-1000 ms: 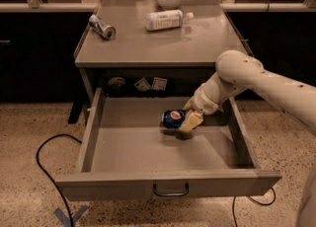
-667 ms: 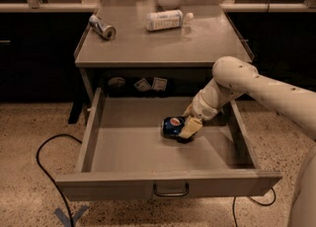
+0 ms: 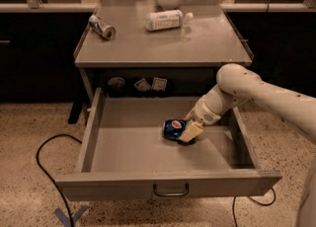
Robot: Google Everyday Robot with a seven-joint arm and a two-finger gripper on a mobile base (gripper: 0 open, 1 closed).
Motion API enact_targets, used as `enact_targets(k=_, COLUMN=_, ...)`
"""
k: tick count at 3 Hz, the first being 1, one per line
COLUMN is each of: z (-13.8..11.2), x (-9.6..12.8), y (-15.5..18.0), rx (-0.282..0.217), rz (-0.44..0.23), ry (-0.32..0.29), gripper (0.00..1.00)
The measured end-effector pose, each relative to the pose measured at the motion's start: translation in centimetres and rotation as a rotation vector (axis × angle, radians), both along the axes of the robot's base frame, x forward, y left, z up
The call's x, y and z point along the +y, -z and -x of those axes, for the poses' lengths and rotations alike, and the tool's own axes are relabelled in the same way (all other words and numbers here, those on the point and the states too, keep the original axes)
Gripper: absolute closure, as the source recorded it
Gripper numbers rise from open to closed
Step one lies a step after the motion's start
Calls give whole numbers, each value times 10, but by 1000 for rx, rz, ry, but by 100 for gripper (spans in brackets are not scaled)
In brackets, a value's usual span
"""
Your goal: Place pepsi can into top drawer
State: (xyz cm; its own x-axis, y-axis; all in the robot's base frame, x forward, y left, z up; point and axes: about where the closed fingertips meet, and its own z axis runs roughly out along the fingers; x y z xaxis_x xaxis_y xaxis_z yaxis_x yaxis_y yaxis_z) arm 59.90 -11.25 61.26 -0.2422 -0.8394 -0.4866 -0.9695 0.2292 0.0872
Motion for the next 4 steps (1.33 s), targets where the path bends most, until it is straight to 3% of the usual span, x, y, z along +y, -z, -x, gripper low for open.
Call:
enact_targets(k=1, z=0, x=0, y=0, rx=1, rz=0, ry=0, gripper=100)
enact_targets(k=2, z=2, x=-3, y=10, rx=34, rz=3, ry=6, gripper=100)
enact_targets(k=4, z=2, x=-3, y=10, rx=34, rz=3, ry=6, gripper=58)
